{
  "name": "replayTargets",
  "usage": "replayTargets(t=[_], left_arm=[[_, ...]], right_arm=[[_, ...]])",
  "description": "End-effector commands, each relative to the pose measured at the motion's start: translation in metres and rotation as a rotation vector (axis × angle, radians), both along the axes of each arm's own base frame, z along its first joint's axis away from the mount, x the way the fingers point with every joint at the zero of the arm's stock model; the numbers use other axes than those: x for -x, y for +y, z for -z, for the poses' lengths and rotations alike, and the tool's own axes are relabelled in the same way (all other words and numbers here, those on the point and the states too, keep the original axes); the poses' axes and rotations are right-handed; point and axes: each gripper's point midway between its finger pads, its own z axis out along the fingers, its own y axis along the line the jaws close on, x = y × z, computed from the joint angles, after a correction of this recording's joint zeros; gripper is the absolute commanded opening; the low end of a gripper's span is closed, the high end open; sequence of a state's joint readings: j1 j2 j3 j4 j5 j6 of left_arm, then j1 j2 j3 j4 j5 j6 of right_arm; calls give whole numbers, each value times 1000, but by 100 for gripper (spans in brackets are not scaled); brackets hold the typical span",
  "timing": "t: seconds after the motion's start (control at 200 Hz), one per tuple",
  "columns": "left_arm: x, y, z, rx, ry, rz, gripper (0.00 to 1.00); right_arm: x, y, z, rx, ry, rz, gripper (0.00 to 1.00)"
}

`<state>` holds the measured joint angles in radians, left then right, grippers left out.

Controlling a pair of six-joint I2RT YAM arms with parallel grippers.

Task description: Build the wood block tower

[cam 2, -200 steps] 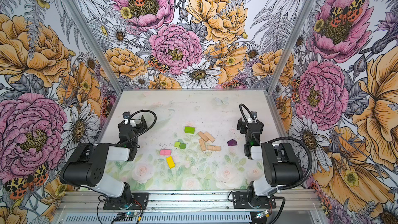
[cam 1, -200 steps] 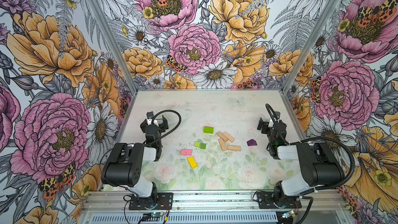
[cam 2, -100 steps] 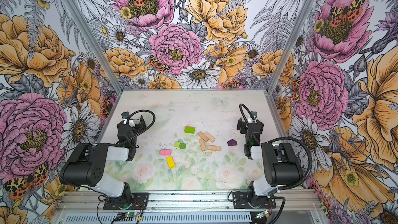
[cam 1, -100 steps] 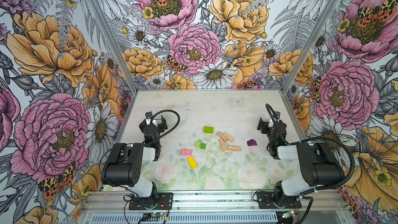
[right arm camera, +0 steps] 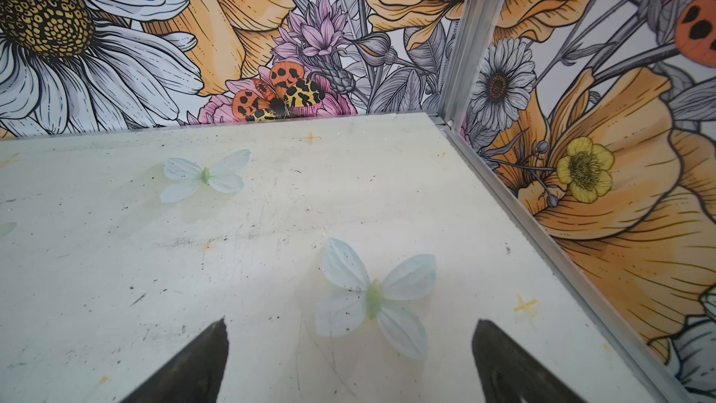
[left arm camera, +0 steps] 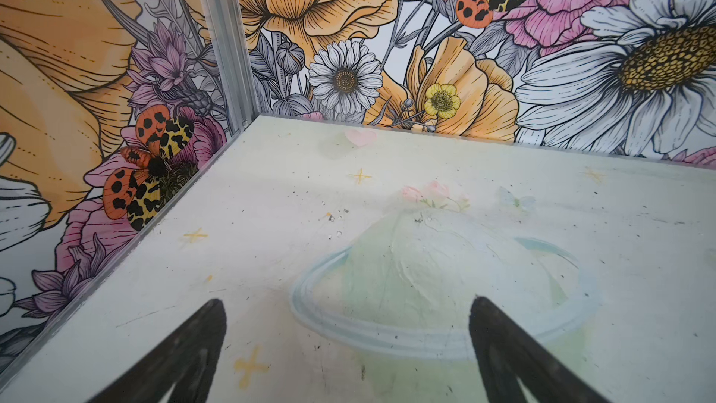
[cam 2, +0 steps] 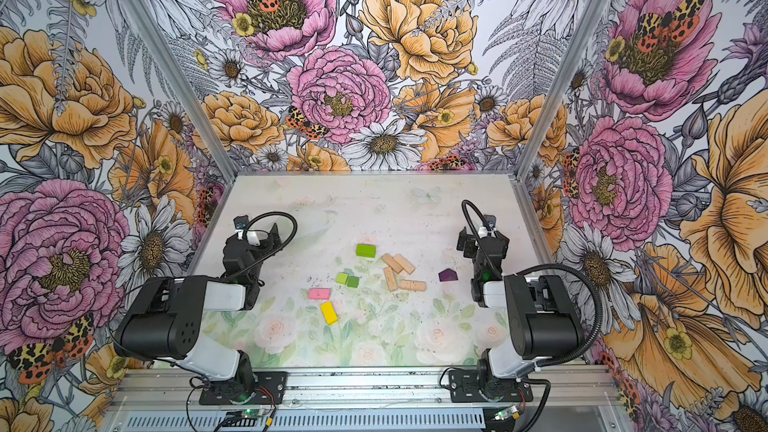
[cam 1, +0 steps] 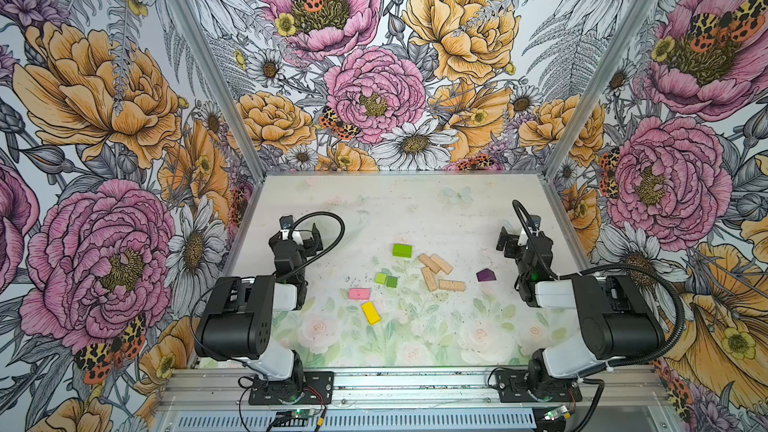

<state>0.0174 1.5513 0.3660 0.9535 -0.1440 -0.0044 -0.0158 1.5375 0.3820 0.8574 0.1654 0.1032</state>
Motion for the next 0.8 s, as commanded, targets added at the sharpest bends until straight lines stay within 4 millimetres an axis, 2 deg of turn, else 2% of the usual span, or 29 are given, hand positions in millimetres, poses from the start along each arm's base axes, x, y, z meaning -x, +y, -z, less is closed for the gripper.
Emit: replayTargets(t=[0.0,0.165,0.23,0.295,0.34,0.355,0.37,0.44,0.495,0.515,0.535,0.565,0.575,0.6,0.635,0.686,0.791], left_arm=[[-1,-3,-2,17,-7,16,99],[-7,-11,-4,0,21,54,99],[-8,-9,-9,-1,40,31,99],[-10,-2,-20,2,69,-4,99],[-11,-2,-28,-1,78,-11,99],[-10,-3,-31,-3,79,-10,99],[-10,-3,-34,-7,75,-13,99],[-4,-4,-52,-21,42,-46,99],[0,-14,-69,-12,8,-24,99],[2,-20,-75,-10,0,-15,99],[4,-24,-82,-7,-12,-12,99],[7,-32,-93,1,-26,-8,99],[8,-36,-97,1,-32,-4,99],[11,-43,-106,3,-38,9,99],[15,-56,-118,6,-48,24,99],[23,-72,-134,17,-57,43,99],[44,-115,-149,17,-28,138,99]], right_arm=[[-2,0,-7,9,-23,4,100],[2,-10,-13,26,-27,99,100],[3,-6,-17,43,-43,91,100],[6,-3,-21,73,-49,105,100],[8,-13,-26,90,-33,186,100],[7,-16,-34,90,-35,213,100],[9,-20,-31,92,12,243,100],[3,-29,-51,91,86,306,100],[-2,-30,-70,56,111,338,100],[2,-31,-68,23,139,361,100],[-2,-31,-82,-17,138,380,100],[3,-30,-79,-75,189,406,100],[-1,-28,-91,-102,179,404,100],[2,-22,-86,-143,232,393,100],[0,-12,-93,-220,257,366,100],[5,4,-88,-305,308,334,100],[24,36,-68,-418,421,292,100]])
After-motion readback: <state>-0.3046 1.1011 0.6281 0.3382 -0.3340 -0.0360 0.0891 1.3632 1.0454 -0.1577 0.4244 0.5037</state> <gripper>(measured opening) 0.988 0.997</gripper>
